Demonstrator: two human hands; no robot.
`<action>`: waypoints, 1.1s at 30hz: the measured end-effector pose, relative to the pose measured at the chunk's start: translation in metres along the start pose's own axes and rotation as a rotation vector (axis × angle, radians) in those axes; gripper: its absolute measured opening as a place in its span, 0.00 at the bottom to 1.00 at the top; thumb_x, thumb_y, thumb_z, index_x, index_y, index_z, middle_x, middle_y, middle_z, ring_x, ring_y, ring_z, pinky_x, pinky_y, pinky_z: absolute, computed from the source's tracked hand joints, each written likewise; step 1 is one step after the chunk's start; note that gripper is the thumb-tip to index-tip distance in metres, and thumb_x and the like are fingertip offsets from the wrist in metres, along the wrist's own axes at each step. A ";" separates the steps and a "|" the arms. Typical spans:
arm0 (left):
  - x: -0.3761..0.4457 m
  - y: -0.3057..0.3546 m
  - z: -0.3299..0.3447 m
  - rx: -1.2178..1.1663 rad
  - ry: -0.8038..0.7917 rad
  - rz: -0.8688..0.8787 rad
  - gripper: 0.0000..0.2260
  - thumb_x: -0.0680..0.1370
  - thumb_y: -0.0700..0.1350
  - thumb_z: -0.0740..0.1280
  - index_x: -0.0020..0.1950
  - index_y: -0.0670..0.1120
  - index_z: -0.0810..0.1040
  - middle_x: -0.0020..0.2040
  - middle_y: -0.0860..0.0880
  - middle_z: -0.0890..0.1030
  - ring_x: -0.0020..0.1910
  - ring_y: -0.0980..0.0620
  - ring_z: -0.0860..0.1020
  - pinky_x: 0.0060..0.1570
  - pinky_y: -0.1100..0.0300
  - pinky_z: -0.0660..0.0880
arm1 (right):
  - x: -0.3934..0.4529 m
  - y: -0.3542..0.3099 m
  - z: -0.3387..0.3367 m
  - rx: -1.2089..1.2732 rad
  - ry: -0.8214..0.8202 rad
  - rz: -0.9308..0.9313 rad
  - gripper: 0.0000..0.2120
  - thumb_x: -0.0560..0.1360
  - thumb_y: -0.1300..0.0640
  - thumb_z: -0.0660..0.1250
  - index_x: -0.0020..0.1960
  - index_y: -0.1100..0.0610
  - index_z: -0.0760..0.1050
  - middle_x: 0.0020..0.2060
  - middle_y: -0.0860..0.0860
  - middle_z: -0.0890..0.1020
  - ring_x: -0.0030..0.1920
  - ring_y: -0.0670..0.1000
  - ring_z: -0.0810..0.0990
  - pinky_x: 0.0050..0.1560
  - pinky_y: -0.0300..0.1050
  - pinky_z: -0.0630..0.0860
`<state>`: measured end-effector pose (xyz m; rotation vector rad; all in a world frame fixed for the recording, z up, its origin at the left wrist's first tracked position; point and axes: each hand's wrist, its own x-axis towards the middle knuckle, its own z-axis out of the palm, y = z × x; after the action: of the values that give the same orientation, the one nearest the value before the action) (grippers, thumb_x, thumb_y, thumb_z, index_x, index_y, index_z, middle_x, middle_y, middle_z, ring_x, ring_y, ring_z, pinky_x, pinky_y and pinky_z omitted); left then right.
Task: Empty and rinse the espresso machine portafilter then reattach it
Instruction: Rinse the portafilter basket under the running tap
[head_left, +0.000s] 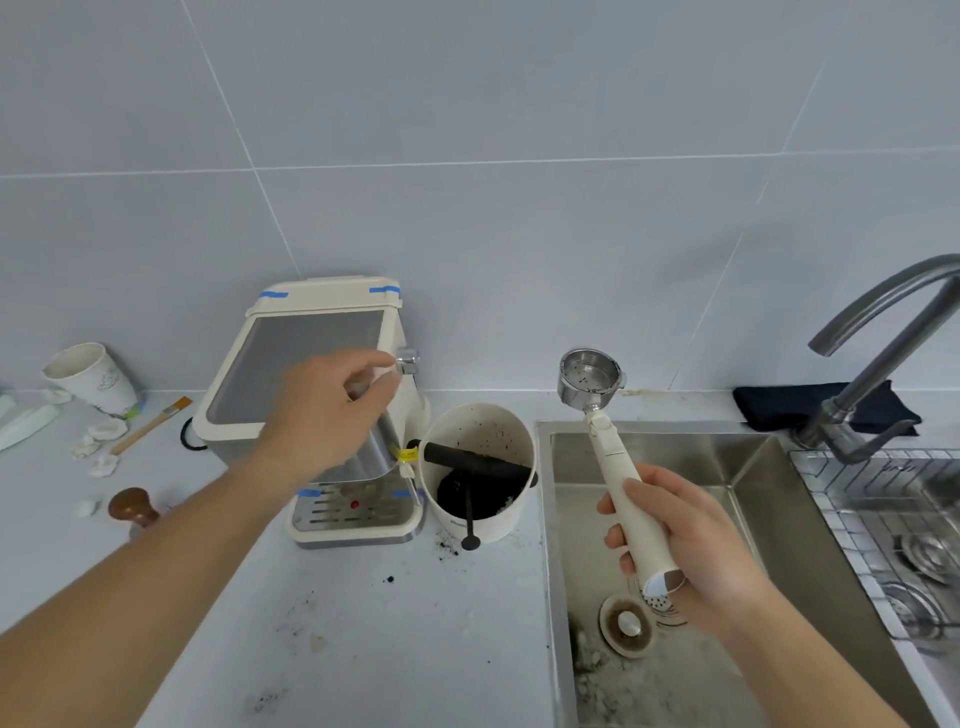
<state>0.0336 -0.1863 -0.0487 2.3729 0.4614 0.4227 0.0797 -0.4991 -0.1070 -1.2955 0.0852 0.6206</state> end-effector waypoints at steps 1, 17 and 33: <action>-0.008 0.013 0.009 -0.085 0.042 -0.026 0.06 0.77 0.47 0.68 0.51 0.54 0.82 0.46 0.59 0.82 0.44 0.64 0.79 0.46 0.74 0.70 | -0.001 -0.002 -0.007 0.002 -0.013 0.003 0.10 0.79 0.62 0.65 0.58 0.65 0.77 0.42 0.60 0.83 0.32 0.55 0.80 0.26 0.45 0.75; -0.074 0.156 0.199 -0.789 -0.317 -0.530 0.05 0.76 0.46 0.69 0.47 0.47 0.84 0.45 0.47 0.86 0.42 0.52 0.83 0.48 0.56 0.79 | -0.015 -0.021 -0.110 -0.012 -0.035 -0.016 0.19 0.66 0.53 0.72 0.56 0.57 0.82 0.46 0.57 0.87 0.39 0.53 0.80 0.37 0.46 0.76; -0.074 0.224 0.284 -0.849 -0.294 -0.579 0.05 0.74 0.39 0.71 0.45 0.47 0.86 0.43 0.47 0.86 0.46 0.47 0.84 0.53 0.52 0.80 | -0.007 -0.014 -0.174 0.063 0.061 -0.041 0.11 0.69 0.55 0.75 0.51 0.51 0.86 0.44 0.56 0.87 0.43 0.53 0.84 0.44 0.51 0.79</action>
<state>0.1329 -0.5351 -0.1159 1.3683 0.6409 -0.0203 0.1284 -0.6626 -0.1430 -1.2525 0.1266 0.5394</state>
